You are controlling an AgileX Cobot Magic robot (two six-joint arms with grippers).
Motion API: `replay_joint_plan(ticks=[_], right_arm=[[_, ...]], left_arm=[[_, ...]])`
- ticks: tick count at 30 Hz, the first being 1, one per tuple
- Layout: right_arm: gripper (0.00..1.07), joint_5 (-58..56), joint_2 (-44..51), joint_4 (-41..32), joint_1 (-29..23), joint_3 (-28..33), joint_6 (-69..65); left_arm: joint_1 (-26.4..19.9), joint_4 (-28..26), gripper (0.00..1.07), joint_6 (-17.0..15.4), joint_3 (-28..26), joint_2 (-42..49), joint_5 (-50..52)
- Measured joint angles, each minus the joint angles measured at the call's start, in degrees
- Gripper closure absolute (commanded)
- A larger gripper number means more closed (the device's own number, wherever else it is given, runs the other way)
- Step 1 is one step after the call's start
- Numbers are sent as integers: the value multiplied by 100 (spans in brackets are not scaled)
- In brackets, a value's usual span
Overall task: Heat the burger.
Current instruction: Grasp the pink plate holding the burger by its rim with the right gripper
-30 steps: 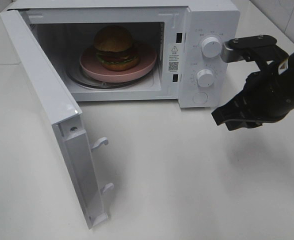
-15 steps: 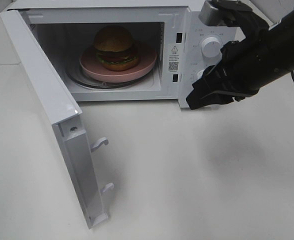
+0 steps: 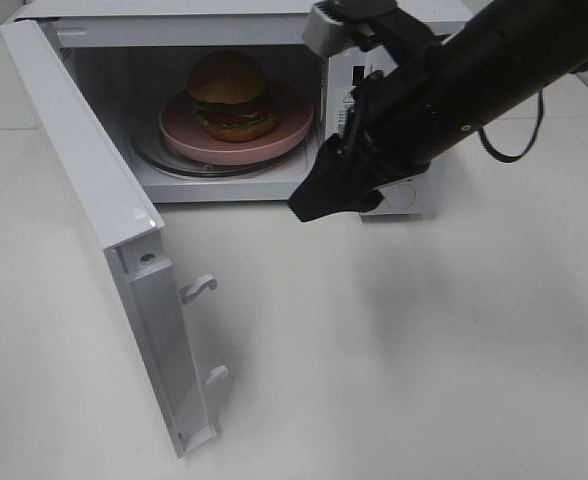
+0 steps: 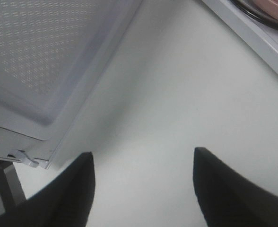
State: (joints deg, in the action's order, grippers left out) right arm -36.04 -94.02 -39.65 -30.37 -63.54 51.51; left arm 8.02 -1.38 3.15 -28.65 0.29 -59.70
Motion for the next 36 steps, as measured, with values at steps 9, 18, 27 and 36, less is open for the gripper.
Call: replay_joint_plan(ticks=[9,18,27,36], right_arm=[[50,533,-498,968,-647,-590,298],[50,1169,-934,3180,-1180,-831,34],[50,1553,-1169,4274,-1278,-1020,-63],[50,1702,-1473,4784,-1404,-1352,-40]], left_arm=[[0,0,106,0,0,0,0],[0,0,106,0,0,0,0],[0,0,106,0,0,0,0],[0,0,106,0,0,0,0]])
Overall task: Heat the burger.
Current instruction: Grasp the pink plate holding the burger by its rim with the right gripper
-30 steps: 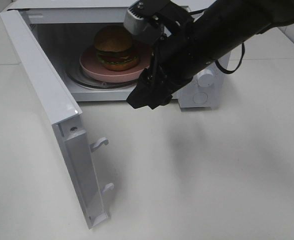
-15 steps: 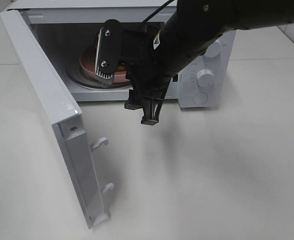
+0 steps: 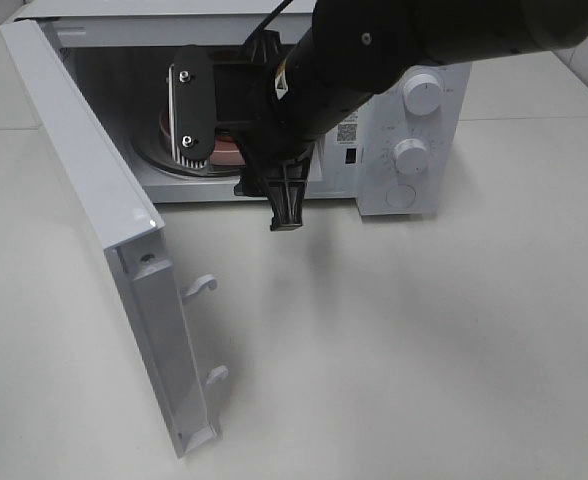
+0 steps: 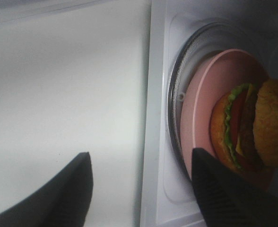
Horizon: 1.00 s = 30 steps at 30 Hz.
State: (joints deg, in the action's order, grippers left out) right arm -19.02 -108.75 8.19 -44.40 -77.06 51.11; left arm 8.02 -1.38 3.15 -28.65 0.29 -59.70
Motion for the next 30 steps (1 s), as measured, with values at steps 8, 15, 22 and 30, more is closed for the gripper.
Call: replay_joint_plan(ticks=[8,15,22,30], right_arm=[[50,246,-395,235,-52,-390,0],[50,269,-682,258,-52,-665,-6],[50,286,-980,292,-52,-831,-11],[50,286,-1192,819,-52,-1026,-361]], left_arm=[[0,0,106,0,0,0,0],[0,0,106,0,0,0,0],[0,0,106,0,0,0,0],[0,0,106,0,0,0,0]])
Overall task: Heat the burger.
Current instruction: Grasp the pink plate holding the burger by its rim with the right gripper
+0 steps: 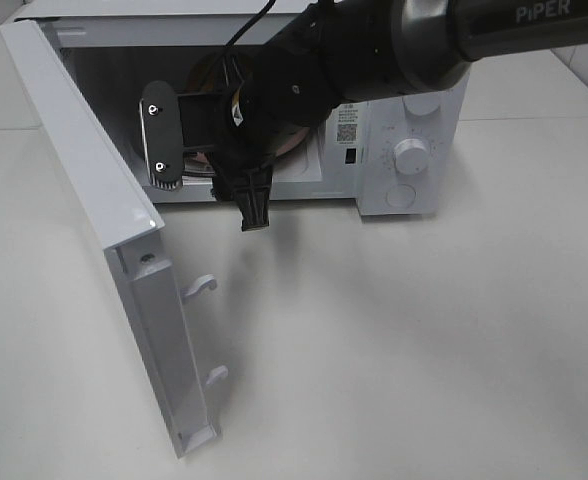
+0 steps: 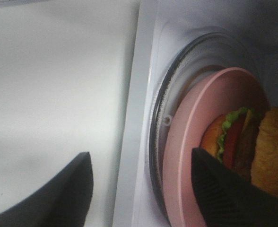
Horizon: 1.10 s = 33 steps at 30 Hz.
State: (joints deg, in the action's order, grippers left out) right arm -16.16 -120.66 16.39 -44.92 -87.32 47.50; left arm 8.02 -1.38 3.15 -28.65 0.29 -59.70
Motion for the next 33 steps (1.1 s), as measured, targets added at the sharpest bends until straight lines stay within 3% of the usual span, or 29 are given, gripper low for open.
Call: replay_joint_plan(ticks=[10,33], right_arm=[[50,17,-286,235,0,-407,-252],[50,413,-481,286,0,-470,-350]], left_arm=[[0,0,106,0,0,0,0],[0,0,106,0,0,0,0]])
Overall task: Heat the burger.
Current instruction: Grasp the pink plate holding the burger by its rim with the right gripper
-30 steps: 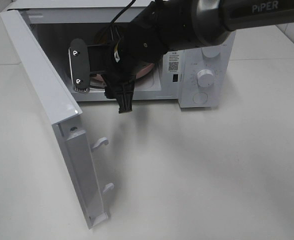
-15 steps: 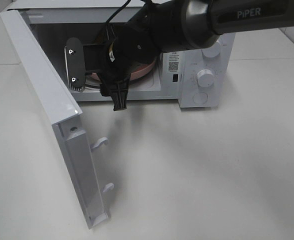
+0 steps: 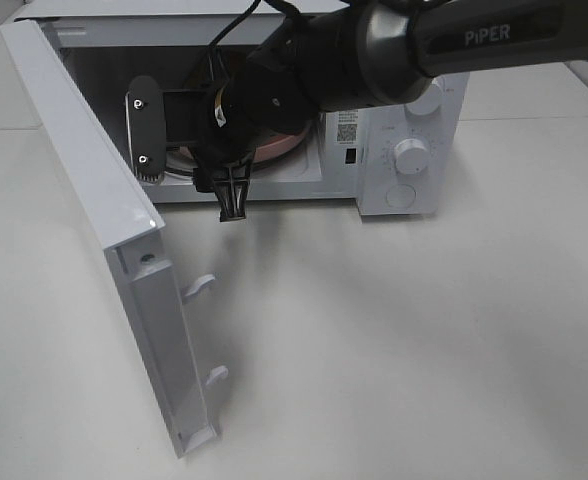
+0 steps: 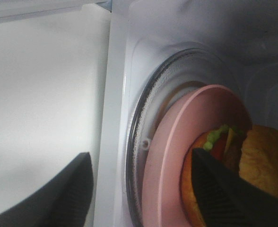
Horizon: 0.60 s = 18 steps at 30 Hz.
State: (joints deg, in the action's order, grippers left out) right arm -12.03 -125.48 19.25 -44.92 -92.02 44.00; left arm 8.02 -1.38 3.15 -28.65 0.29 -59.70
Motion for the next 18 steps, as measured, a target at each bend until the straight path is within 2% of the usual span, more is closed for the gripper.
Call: replay_joint_plan(ticks=[18], right_arm=[[50,29,-372,46,332,-206,-321]], left_arm=[[0,0,106,0,0,0,0]])
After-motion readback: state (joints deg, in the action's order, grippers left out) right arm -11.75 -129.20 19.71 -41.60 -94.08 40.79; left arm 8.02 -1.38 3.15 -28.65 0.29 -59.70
